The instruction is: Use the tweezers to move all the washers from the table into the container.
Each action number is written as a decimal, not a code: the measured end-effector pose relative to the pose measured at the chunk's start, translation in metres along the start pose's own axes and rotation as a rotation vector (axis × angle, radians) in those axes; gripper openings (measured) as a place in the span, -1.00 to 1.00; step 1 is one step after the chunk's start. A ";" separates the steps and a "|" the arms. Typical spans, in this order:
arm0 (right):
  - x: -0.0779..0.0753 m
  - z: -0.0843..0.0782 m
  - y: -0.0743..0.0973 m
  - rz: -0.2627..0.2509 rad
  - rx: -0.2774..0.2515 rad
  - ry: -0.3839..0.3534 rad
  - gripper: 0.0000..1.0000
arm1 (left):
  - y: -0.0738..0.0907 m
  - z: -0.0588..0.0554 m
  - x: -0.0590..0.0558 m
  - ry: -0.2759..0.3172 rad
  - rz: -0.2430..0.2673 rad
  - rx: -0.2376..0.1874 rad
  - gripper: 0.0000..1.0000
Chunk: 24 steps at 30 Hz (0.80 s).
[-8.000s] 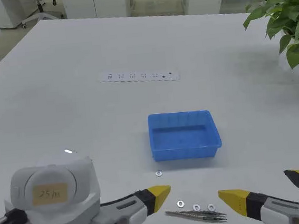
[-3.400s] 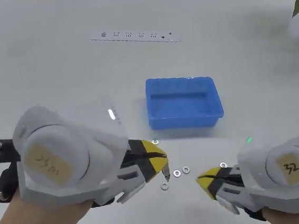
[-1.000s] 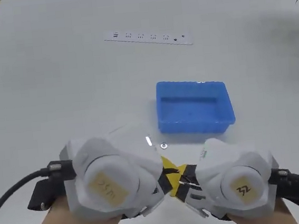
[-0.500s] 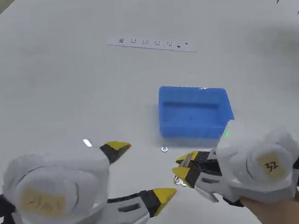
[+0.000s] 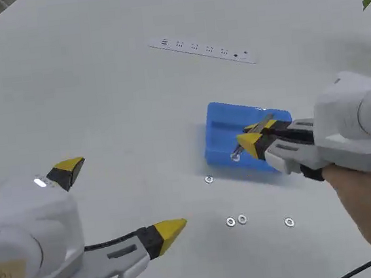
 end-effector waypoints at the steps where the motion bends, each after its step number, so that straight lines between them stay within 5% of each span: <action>1: -0.004 0.003 -0.004 -0.016 -0.013 -0.003 -0.92 | 0.000 0.000 0.001 0.005 0.008 -0.009 0.98; 6: -0.016 0.001 -0.027 -0.041 -0.007 -0.028 -0.92 | 0.000 0.003 0.009 -0.017 0.075 -0.054 0.98; 8: -0.020 -0.005 -0.037 -0.050 0.003 -0.029 -0.92 | -0.001 -0.001 0.011 0.010 0.073 -0.032 0.98; 14: -0.021 -0.029 -0.060 -0.069 0.050 -0.037 -0.92 | -0.002 -0.005 0.010 -0.044 0.094 0.001 0.98; 24: -0.028 -0.046 -0.077 -0.105 0.071 -0.104 -0.92 | -0.005 -0.012 0.012 -0.060 0.097 0.036 0.98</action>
Point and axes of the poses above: the centre of the closed fingertips' face, and the gripper's own axes: y roughly backward along the fingers, x roughly to its left, z roughly out of its top, the point moved 4 cm from there along y, roughly backward along the fingers, and after that the axes turned 4 degrees about -x, right-handed, at the moved point
